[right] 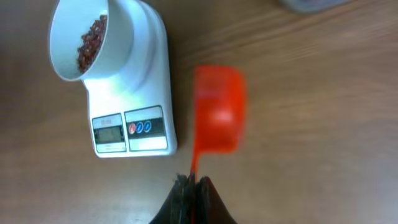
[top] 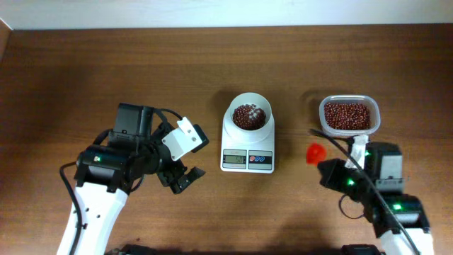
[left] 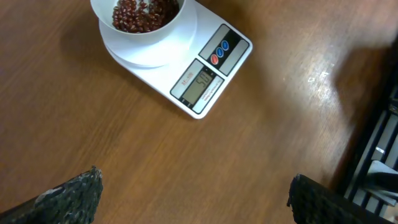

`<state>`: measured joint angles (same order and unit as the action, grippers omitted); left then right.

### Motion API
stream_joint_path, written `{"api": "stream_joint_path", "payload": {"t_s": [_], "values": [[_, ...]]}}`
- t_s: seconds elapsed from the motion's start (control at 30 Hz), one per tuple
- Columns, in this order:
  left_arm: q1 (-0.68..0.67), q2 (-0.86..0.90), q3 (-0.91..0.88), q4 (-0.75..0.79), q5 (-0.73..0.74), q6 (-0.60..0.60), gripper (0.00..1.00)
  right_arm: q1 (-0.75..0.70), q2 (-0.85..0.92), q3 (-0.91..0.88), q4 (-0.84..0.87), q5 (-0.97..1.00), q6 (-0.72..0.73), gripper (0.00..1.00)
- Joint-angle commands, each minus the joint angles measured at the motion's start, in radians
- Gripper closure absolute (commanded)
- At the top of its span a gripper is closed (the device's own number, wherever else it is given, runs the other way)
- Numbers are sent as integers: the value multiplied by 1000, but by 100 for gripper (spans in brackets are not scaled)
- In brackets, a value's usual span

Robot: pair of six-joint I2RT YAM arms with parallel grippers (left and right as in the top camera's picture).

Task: Scoop and weigh 50g on scale
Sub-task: 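Move the red scoop down and toward the front right of the table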

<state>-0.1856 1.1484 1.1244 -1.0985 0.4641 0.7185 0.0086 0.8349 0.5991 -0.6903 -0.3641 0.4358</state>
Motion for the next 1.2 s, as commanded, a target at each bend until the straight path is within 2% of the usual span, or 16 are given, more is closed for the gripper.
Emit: {"api": "stream_joint_path", "payload": {"t_s": [0.0,0.13,0.2,0.4,0.57,0.67,0.8,0.83,0.9,1.1,1.17], "values": [[5,0,15,1,7,20,1,-4,-6,-114,106,-126,68,96],[5,0,15,2,6,20,1,-4,4,-180,228,-90,89,96],[5,0,15,2,7,20,1,-4,40,-206,238,-30,121,96],[5,0,15,2,7,20,1,-5,127,-246,328,-14,213,96],[5,0,15,1,7,20,1,-5,127,-246,334,174,378,96],[5,0,15,2,7,20,1,-6,127,-246,335,240,389,96],[5,0,15,1,7,20,1,-102,127,-246,298,231,389,96],[5,0,15,2,7,20,1,-119,127,-246,283,211,389,91],[5,0,15,1,7,20,1,-135,127,-246,254,183,388,72],[5,0,15,2,7,20,1,-135,127,-246,196,193,388,55],[5,0,15,1,7,20,1,-134,127,-245,189,179,337,32]]}}
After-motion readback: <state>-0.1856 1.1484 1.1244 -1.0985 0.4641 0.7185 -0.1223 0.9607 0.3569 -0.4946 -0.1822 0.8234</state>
